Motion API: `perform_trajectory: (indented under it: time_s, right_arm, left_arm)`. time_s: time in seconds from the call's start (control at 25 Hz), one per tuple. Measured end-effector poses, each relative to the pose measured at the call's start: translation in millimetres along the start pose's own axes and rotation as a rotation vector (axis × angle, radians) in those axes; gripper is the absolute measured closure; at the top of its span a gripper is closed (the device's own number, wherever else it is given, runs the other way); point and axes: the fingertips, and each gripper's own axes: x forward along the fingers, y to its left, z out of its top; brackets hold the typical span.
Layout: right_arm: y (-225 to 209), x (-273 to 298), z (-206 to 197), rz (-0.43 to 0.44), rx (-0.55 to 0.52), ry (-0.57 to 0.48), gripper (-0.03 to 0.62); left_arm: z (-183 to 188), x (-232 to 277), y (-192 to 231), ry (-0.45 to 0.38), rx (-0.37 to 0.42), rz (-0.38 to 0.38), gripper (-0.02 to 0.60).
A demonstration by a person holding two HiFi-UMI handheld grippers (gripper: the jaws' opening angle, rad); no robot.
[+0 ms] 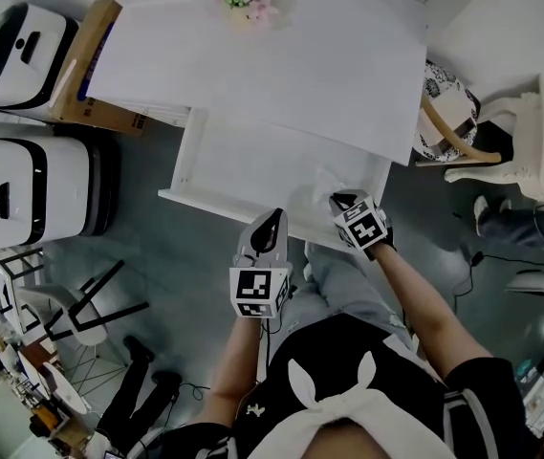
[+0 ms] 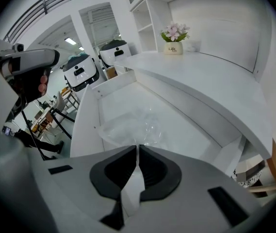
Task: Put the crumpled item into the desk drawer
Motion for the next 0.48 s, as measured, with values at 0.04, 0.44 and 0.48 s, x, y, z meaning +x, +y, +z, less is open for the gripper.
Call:
perform_trajectory:
  time_s: [0.04, 0.44, 0.48]
  right_arm:
    - [0.2, 2.1, -0.9, 0.003, 0.0, 0.008, 0.585]
    - [-6.3, 31.2, -11.7, 0.012, 0.017, 0.078, 0.585]
    - [-7.0, 32.7, -12.2, 0.011, 0.016, 0.087, 0.585]
  left_arm:
    - [-0.5, 0.4, 0.5, 0.002, -0.002, 0.001, 0.577]
    - [0.1, 7.0, 10.2, 0.009, -0.012, 0.005, 0.577]
    - [0.1, 7.8, 11.5, 0.01, -0.013, 0.006, 0.577]
